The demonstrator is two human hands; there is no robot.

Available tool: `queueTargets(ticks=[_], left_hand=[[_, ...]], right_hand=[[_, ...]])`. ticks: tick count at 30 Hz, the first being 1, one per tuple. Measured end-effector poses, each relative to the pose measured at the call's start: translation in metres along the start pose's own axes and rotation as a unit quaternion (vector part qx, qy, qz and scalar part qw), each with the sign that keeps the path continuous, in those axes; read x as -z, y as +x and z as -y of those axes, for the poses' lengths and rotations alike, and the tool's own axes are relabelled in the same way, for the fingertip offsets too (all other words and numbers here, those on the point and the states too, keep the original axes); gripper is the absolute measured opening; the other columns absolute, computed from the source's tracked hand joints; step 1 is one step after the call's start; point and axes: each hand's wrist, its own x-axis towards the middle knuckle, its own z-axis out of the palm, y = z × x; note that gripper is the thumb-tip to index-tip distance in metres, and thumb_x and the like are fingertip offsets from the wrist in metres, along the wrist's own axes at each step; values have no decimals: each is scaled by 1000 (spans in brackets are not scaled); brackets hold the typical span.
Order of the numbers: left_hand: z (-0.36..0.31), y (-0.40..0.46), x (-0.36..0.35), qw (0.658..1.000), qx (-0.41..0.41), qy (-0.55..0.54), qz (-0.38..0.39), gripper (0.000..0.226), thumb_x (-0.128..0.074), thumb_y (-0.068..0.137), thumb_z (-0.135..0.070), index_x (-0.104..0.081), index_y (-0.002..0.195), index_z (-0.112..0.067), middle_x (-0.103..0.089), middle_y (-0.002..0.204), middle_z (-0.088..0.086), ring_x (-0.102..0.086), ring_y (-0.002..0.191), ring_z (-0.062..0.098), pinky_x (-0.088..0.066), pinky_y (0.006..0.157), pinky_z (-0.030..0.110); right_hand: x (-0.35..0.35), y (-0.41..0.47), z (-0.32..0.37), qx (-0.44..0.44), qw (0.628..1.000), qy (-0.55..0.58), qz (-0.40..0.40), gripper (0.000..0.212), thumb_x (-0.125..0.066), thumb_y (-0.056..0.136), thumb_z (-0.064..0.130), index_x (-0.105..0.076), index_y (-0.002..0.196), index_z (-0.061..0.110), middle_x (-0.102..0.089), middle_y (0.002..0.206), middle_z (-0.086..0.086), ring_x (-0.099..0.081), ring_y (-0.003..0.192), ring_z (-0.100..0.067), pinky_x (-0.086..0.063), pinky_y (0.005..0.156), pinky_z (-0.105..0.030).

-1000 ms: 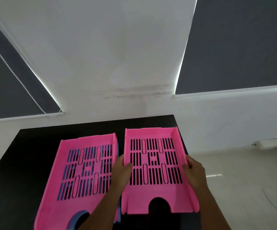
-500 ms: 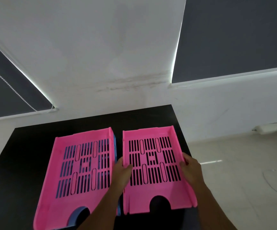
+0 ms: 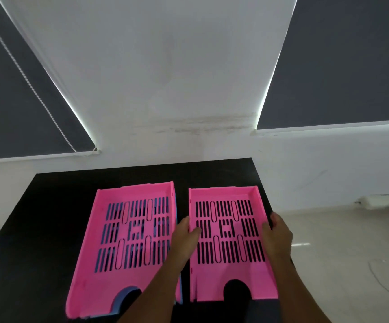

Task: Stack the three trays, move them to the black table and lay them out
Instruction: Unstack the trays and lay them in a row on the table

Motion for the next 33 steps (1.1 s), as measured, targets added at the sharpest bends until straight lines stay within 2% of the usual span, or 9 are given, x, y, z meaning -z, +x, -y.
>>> queueTargets(ticks=[2, 9, 15, 17, 20, 22, 24, 26, 33], left_hand=[[-9, -5, 11, 1000, -11, -10, -6, 23, -53, 96, -9, -60, 112, -26, -68, 99, -12, -66, 86, 4, -56, 75, 26], [-8, -10, 79, 994, -78, -16, -81, 42, -52, 96, -8, -56, 138, -14, -60, 141, 6, -56, 126, 17, -43, 112, 39], [35, -18, 161, 969, -97, 51, -222, 44, -52, 97, -12, -51, 140, -21, -56, 142, 4, -65, 66, -4, -51, 53, 7], [56, -24, 188, 957, -100, 133, -237, 52, -48, 94, -23, -41, 146, -28, -37, 158, 6, -60, 124, 13, -57, 94, 34], [90, -26, 219, 937, -90, 241, -236, 67, -48, 96, -18, -20, 157, -18, -13, 167, 4, -7, 154, 24, -13, 124, 45], [102, -31, 233, 959, -44, 193, -205, 71, -50, 98, -17, -12, 158, -11, -17, 166, 9, -30, 149, 25, -36, 117, 45], [108, -33, 240, 981, -12, 106, -165, 54, -52, 99, -20, -32, 148, -11, -60, 135, 12, -73, 103, 12, -63, 75, 29], [108, -34, 243, 985, -7, 82, -149, 25, -50, 101, -23, -53, 125, -16, -72, 98, 5, -75, 71, 6, -55, 50, 15], [99, -37, 270, 990, -37, 11, -138, 15, -46, 102, -15, -60, 106, -15, -71, 92, 6, -73, 74, 12, -52, 55, 17]], right_hand=[[-8, -10, 17, 20, 999, 24, -11, 25, -49, 101, 7, -62, 122, 3, -71, 107, -17, -62, 64, -7, -45, 49, -15], [-64, -56, 66, 80, 994, 51, 46, 36, -55, 101, 13, -60, 135, 4, -70, 124, -16, -64, 105, -23, -51, 97, -39], [-120, -104, 88, 112, 982, 54, 143, 41, -59, 99, 17, -58, 139, 6, -67, 133, -15, -63, 113, -22, -48, 103, -36], [-135, -117, 91, 105, 978, 53, 172, 46, -60, 99, 20, -55, 143, 8, -63, 139, -13, -61, 124, -26, -45, 106, -38], [-150, -130, 87, 94, 975, 35, 197, 50, -58, 99, 20, -50, 148, 11, -60, 143, -12, -60, 127, -28, -47, 110, -46], [-157, -137, 83, 100, 974, 12, 201, 46, -56, 100, 18, -54, 145, 13, -69, 130, -10, -68, 113, -27, -56, 100, -49], [-163, -144, 79, 105, 976, 3, 192, 41, -54, 100, 15, -58, 141, 13, -73, 113, -8, -71, 95, -22, -62, 88, -46], [-167, -149, 76, 110, 978, 0, 175, 39, -52, 101, 14, -59, 140, 10, -74, 106, -11, -70, 84, -19, -64, 82, -43], [-172, -164, 99, 126, 980, 13, 156, 35, -50, 101, 9, -62, 134, 11, -73, 100, -7, -70, 82, -16, -62, 71, -31]])
